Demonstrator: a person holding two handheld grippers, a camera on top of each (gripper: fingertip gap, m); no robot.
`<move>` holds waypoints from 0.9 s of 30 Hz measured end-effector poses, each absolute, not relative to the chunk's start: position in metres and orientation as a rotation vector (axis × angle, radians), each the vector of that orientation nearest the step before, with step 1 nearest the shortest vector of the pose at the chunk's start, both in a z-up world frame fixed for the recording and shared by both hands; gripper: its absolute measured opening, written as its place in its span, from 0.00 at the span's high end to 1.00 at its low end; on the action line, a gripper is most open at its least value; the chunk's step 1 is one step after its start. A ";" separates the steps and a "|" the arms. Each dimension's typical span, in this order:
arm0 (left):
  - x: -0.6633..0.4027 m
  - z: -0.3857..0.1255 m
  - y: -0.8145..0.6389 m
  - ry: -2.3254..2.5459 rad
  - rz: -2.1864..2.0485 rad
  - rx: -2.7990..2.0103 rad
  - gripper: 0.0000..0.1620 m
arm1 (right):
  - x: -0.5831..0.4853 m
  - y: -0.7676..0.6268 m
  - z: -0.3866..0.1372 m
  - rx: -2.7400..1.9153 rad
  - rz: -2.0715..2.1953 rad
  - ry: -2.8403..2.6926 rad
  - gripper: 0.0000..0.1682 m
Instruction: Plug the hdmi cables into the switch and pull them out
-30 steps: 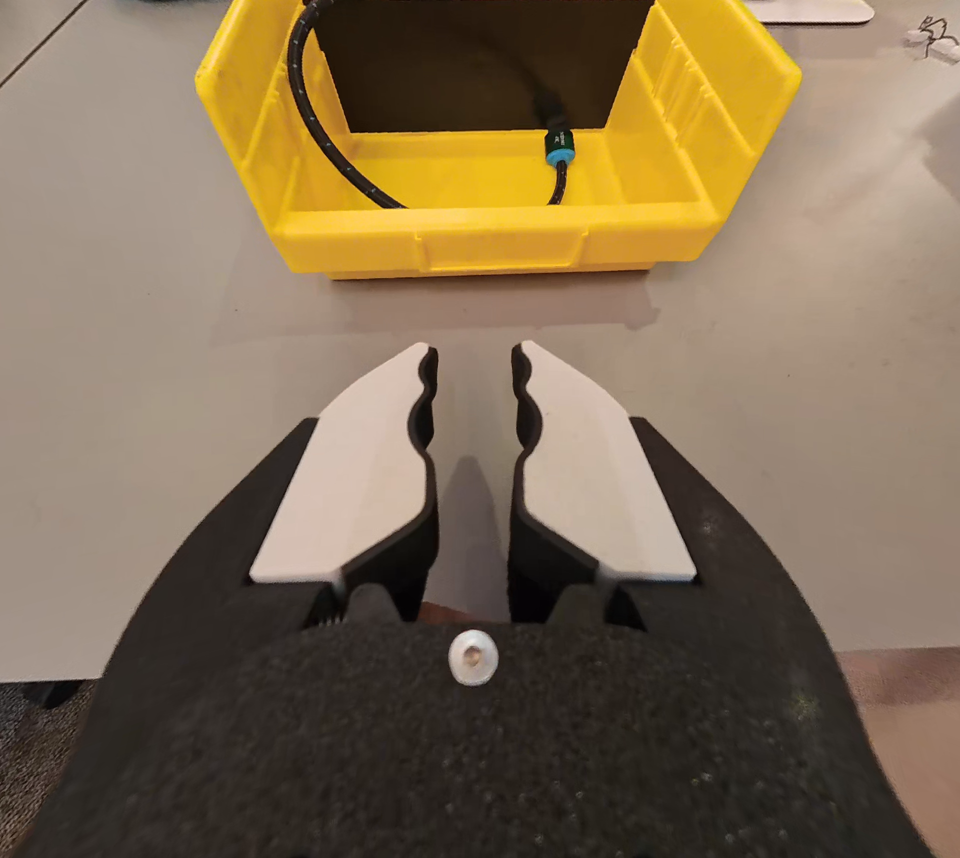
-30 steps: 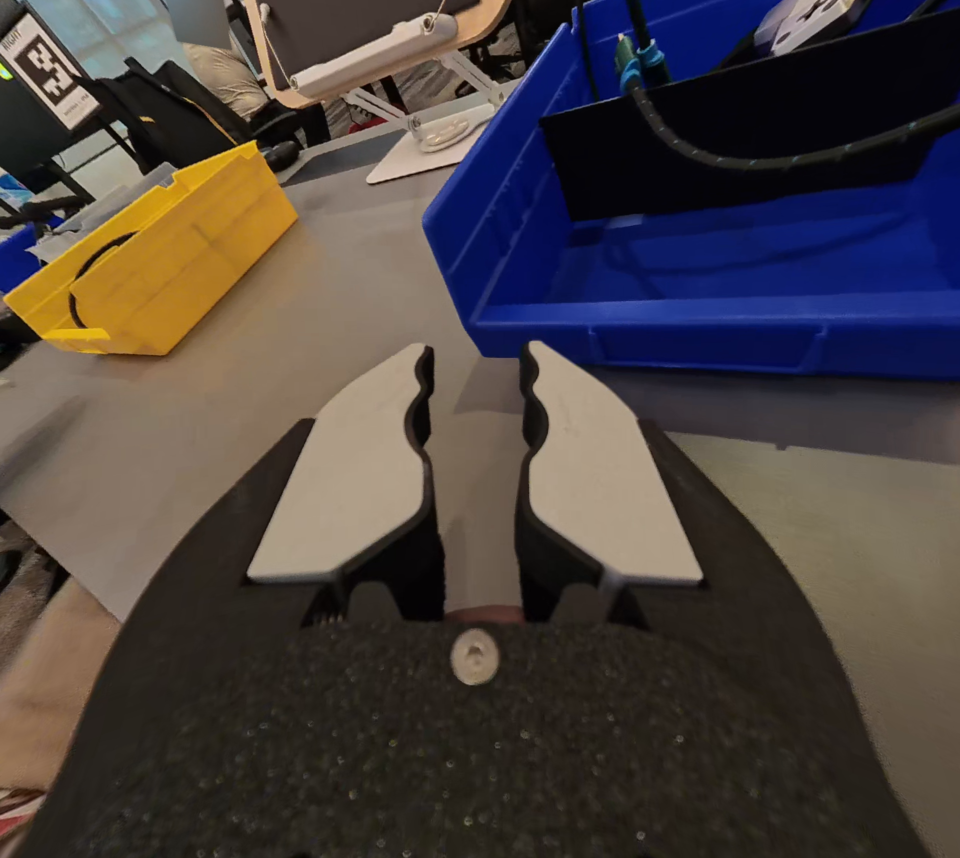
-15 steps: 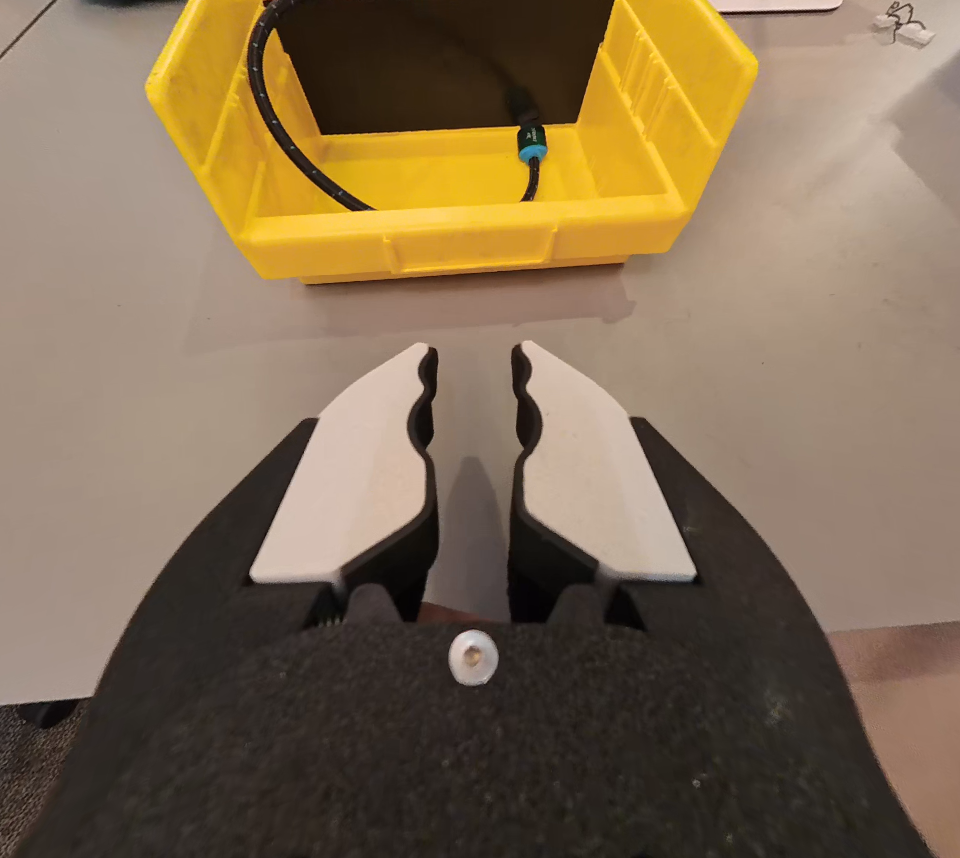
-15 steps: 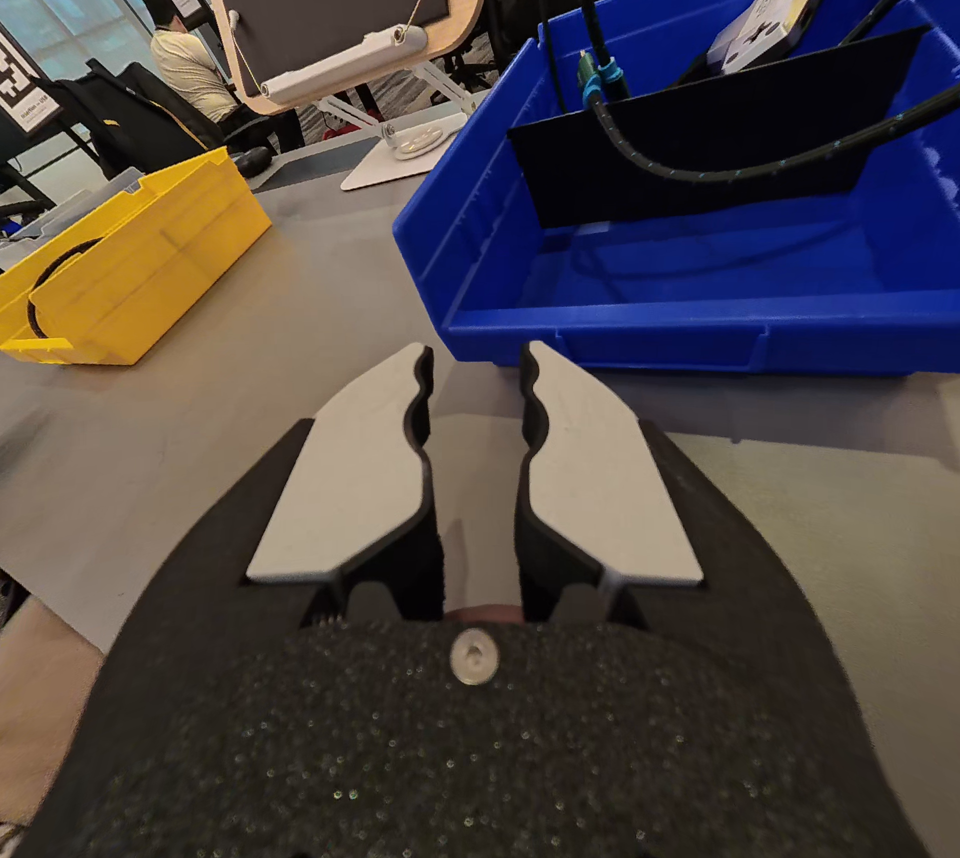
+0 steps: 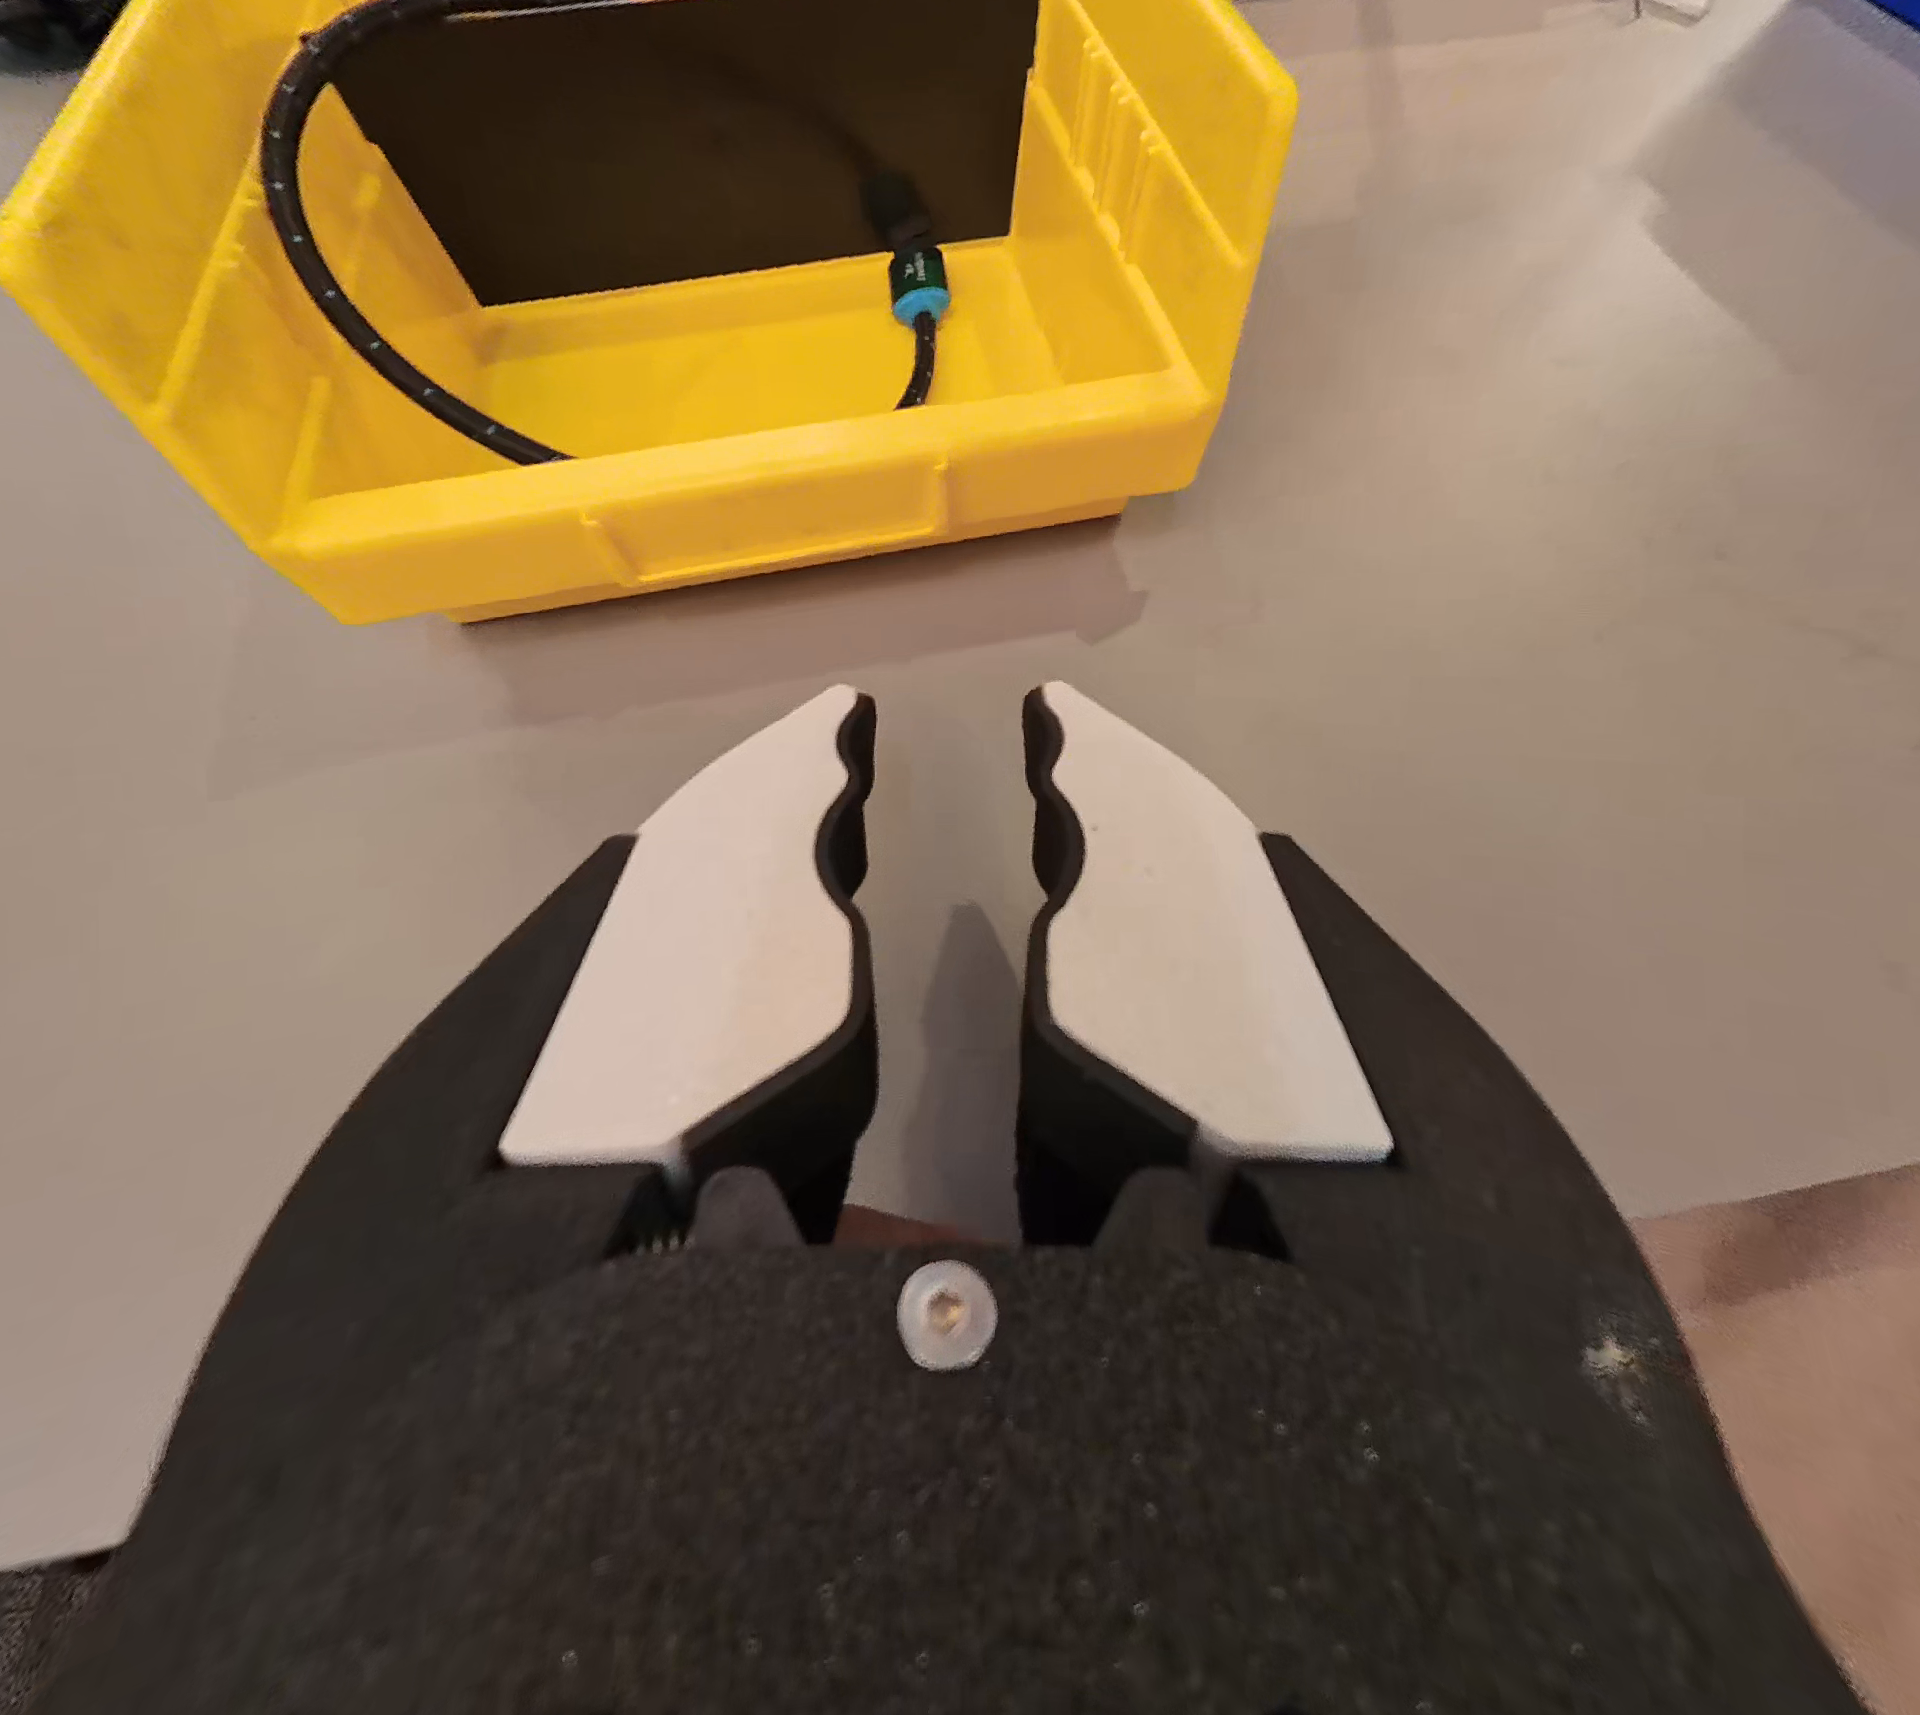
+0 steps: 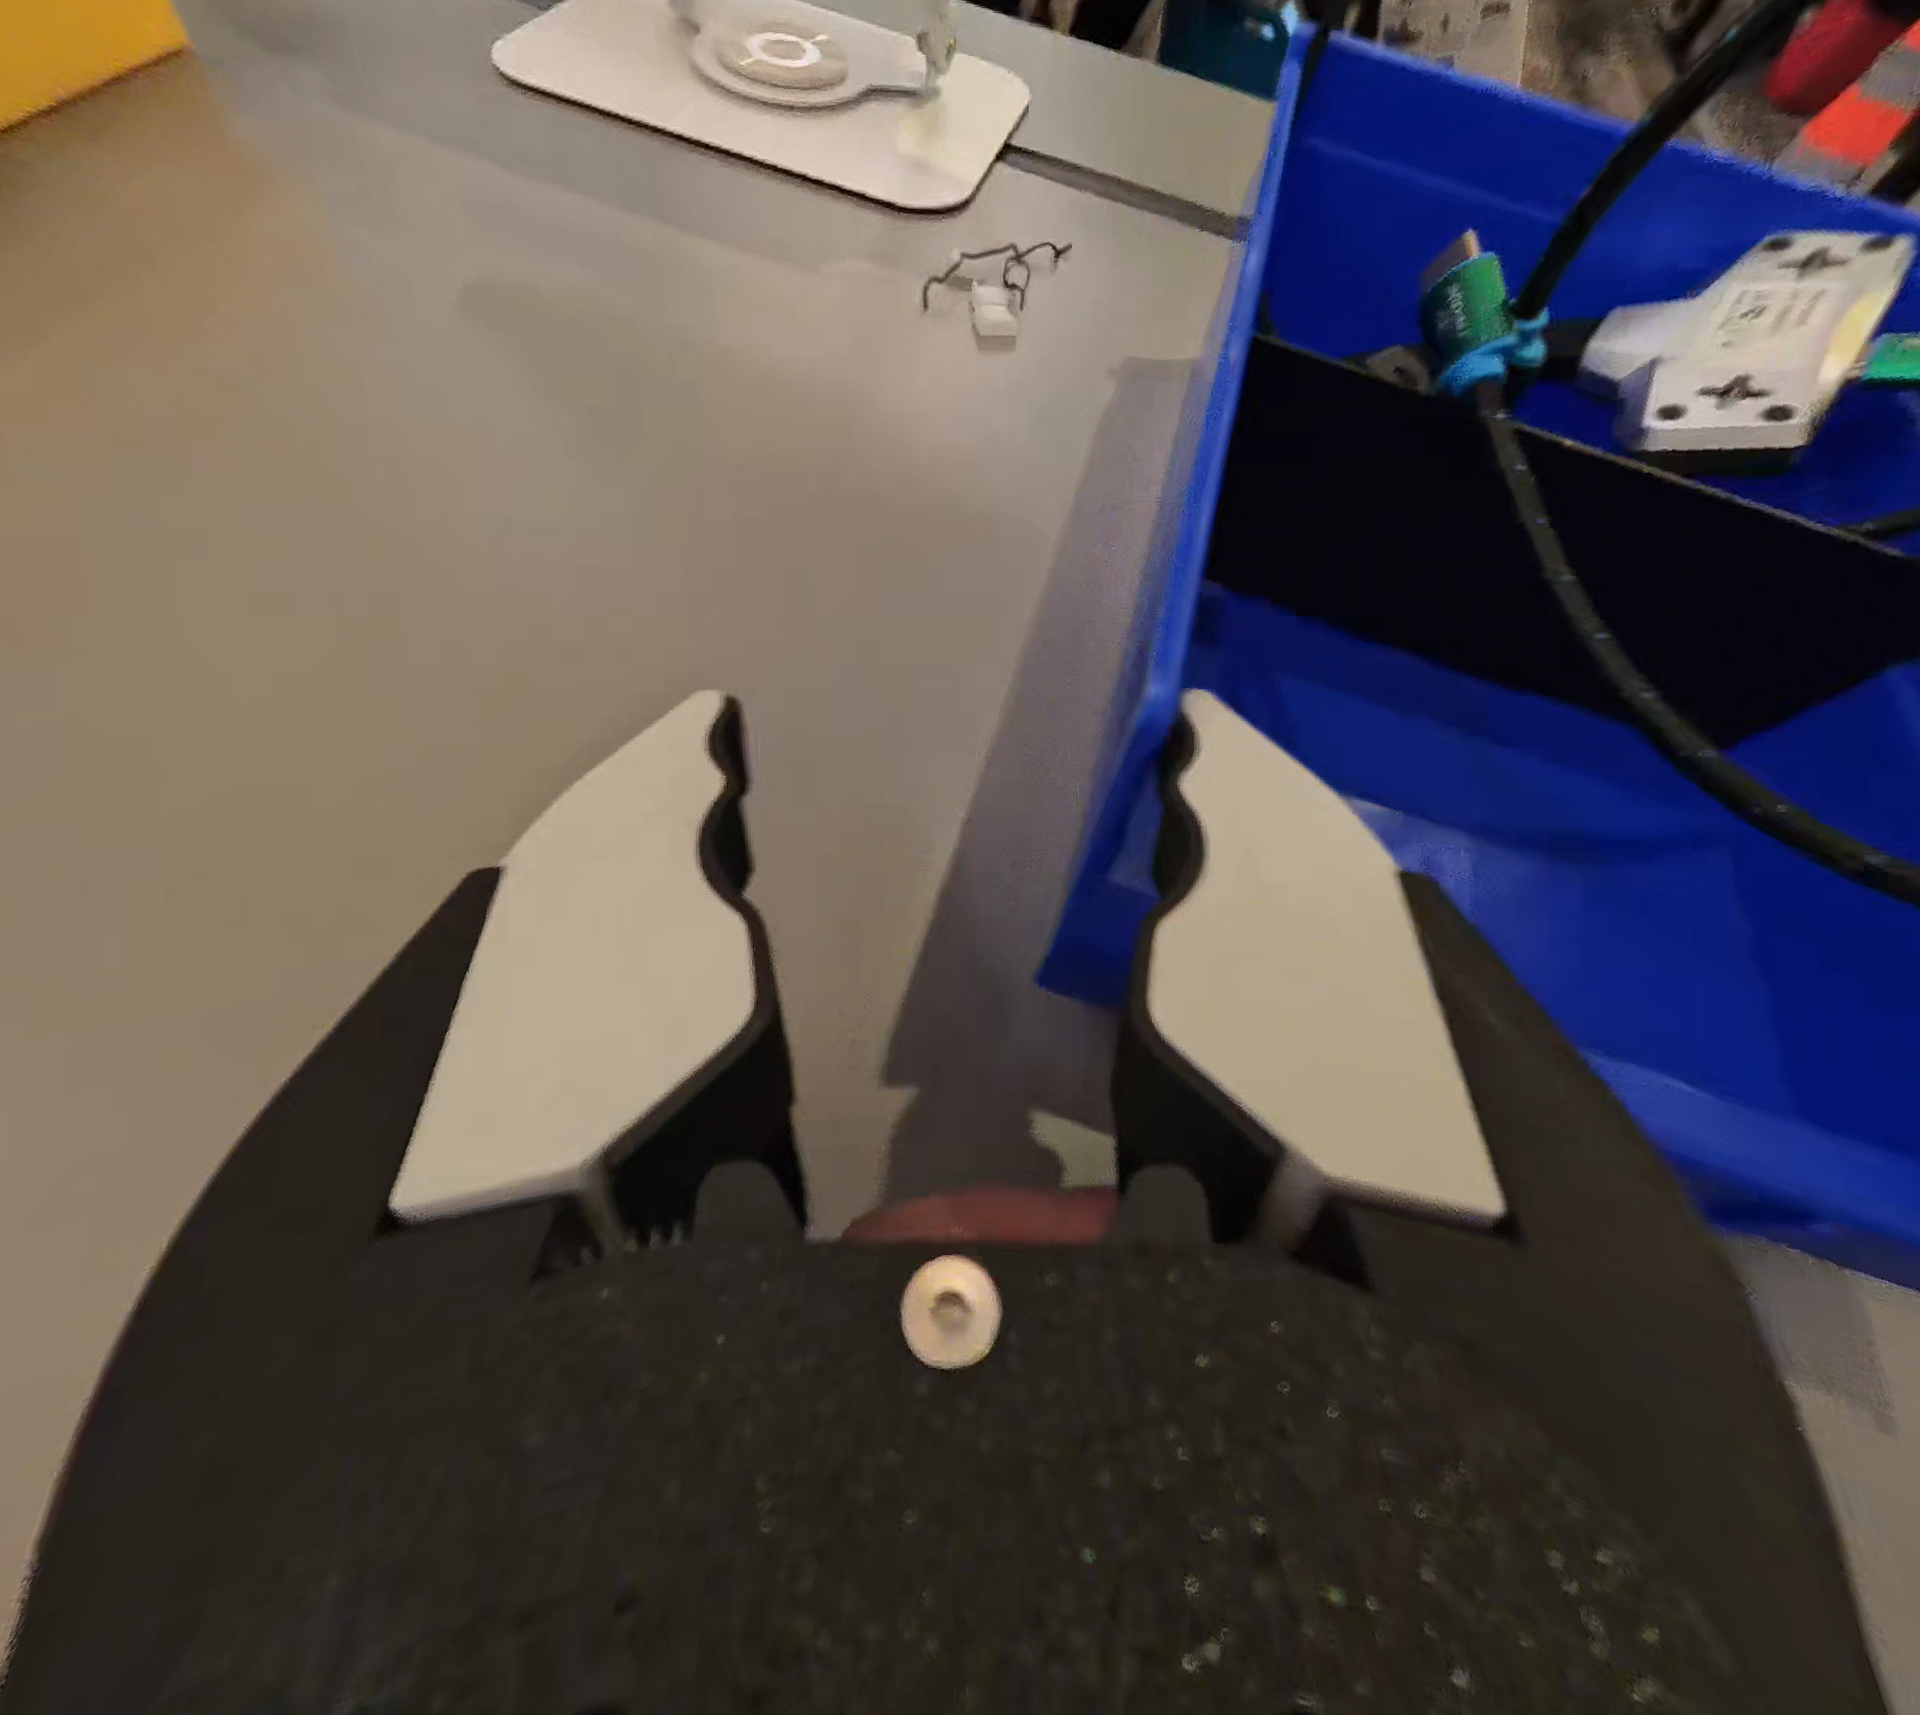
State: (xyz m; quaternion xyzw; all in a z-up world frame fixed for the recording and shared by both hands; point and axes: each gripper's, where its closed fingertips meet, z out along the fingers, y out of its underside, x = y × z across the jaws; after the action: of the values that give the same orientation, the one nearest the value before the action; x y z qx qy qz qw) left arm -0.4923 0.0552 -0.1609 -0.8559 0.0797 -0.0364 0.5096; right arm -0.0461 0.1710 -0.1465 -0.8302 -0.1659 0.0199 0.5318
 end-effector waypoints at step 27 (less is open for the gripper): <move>-0.101 -0.148 0.145 0.640 -0.534 -1.985 0.73 | 0.089 0.109 -0.160 -2.026 0.032 0.161 0.68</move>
State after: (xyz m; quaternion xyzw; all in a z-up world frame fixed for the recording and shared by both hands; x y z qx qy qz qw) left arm -0.1006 0.1447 -0.1481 -0.8117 0.2616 -0.2182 0.4744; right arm 0.0894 0.1086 -0.1605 -0.8475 0.0673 0.0135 0.5264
